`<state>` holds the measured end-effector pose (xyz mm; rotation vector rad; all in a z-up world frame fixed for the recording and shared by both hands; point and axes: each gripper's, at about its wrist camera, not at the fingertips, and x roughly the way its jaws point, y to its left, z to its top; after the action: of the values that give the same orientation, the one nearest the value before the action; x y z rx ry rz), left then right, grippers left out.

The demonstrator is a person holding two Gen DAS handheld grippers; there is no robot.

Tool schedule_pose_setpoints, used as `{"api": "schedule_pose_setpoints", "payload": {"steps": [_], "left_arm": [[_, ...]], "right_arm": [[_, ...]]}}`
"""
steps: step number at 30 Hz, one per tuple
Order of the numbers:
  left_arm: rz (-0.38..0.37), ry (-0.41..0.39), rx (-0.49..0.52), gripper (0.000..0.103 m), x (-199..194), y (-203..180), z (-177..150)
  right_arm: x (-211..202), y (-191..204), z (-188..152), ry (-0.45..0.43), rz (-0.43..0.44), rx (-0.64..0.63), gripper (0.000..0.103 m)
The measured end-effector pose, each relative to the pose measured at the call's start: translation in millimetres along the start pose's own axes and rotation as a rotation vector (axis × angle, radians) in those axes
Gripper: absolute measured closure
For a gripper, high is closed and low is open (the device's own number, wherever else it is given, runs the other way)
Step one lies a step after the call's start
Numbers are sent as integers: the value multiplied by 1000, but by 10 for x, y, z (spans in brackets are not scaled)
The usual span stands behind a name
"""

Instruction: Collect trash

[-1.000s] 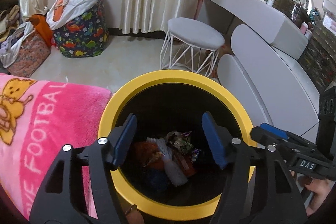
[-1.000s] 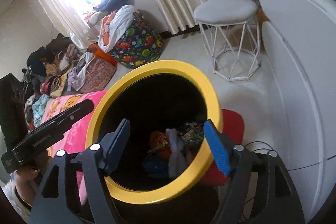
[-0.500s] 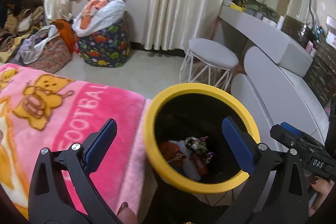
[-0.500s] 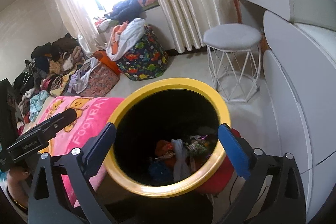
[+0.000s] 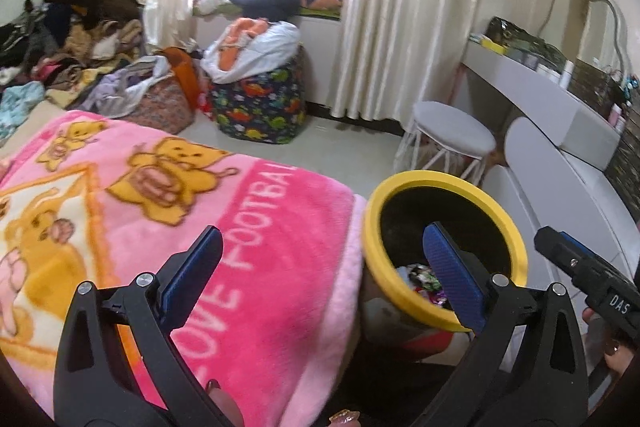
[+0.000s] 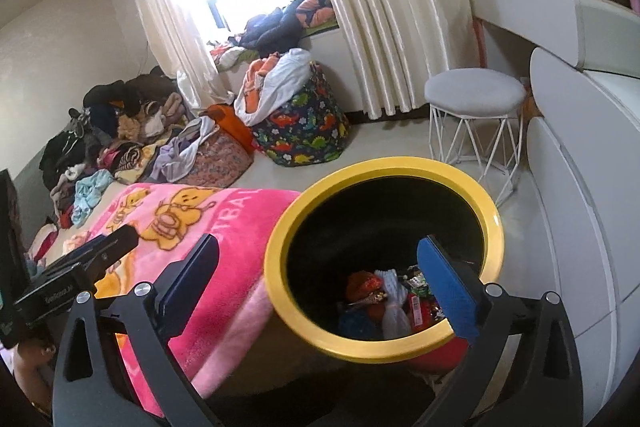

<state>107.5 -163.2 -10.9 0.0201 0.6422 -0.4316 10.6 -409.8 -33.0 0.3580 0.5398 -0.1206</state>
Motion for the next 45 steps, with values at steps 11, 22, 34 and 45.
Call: {"api": "schedule_pose_setpoints", "payload": {"steps": [11, 22, 34, 45], "left_arm": [[150, -171, -13, 11, -558, 378, -383], [183, -238, -38, 11, -825, 575, -679], [171, -240, -32, 11, -851, 594, -772], [168, -242, -27, 11, -860, 562, -785]], "right_arm": [[-358, 522, -373, -227, 10, -95, 6], [-482, 825, -827, -344, 28, -241, 6], [-483, 799, -898, -356, -9, -239, 6], [-452, 805, -917, -347, -10, -240, 6]]}}
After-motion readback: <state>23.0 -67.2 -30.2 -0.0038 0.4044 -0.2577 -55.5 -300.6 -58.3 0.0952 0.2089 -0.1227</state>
